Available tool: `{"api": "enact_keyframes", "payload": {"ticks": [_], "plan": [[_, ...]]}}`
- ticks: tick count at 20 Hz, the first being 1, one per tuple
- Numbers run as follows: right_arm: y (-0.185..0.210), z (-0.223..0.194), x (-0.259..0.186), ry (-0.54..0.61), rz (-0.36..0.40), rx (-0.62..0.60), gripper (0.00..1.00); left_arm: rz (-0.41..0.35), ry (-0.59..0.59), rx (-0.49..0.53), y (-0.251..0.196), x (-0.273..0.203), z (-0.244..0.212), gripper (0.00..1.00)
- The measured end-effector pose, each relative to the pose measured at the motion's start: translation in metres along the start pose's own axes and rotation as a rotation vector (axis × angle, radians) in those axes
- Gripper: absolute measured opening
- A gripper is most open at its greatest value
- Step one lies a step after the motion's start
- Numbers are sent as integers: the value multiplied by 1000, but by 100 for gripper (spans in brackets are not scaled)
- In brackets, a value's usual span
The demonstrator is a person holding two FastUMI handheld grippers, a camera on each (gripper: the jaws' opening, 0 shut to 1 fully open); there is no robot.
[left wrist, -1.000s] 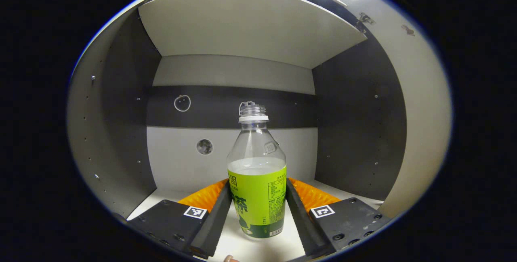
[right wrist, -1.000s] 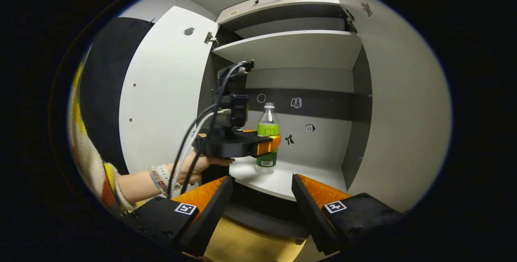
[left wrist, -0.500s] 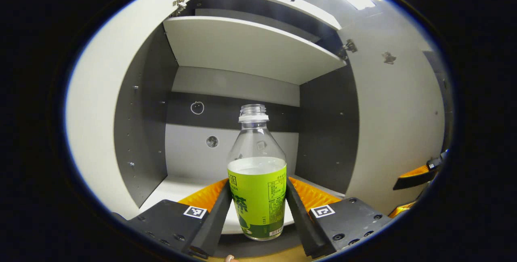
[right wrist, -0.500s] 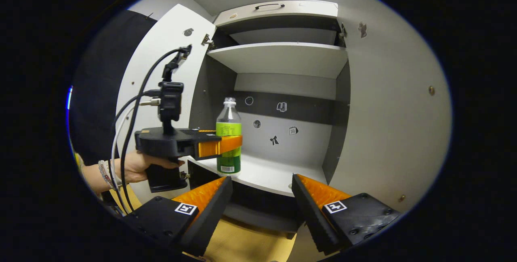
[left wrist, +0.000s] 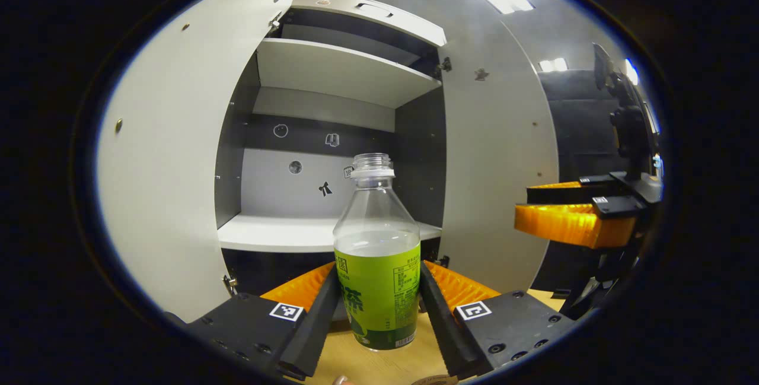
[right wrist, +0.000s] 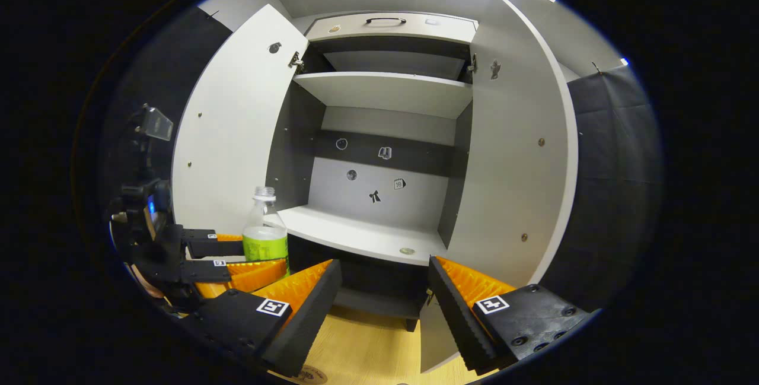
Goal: Grasp the bottle in the cabinet with the left hand and place it on the coaster, then close the right door with the right hand and the left door with the left hand.
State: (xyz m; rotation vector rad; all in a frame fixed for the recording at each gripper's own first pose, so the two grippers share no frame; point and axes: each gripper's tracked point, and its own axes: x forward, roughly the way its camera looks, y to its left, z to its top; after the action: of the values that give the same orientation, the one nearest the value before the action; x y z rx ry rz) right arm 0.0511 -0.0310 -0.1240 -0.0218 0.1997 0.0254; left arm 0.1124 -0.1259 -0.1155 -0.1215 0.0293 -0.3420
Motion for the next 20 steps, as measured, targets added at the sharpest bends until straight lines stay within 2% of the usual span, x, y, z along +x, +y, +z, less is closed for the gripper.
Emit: {"api": "enact_keyframes", "payload": {"ticks": [6, 10, 15, 20], "plan": [[6, -31, -29, 60, -18, 5, 98, -96, 13, 44, -67, -41, -73, 78], [-1, -39, -34, 13, -42, -54, 98, -122, 46, 23, -91, -41, -128, 78], [-5, -66, -37, 5, -29, -170, 98, -97, 76, 12, -94, -36, -186, 79], [6, -88, -34, 28, 16, -180, 98, -120, 94, 2, -103, -45, -223, 79]]}}
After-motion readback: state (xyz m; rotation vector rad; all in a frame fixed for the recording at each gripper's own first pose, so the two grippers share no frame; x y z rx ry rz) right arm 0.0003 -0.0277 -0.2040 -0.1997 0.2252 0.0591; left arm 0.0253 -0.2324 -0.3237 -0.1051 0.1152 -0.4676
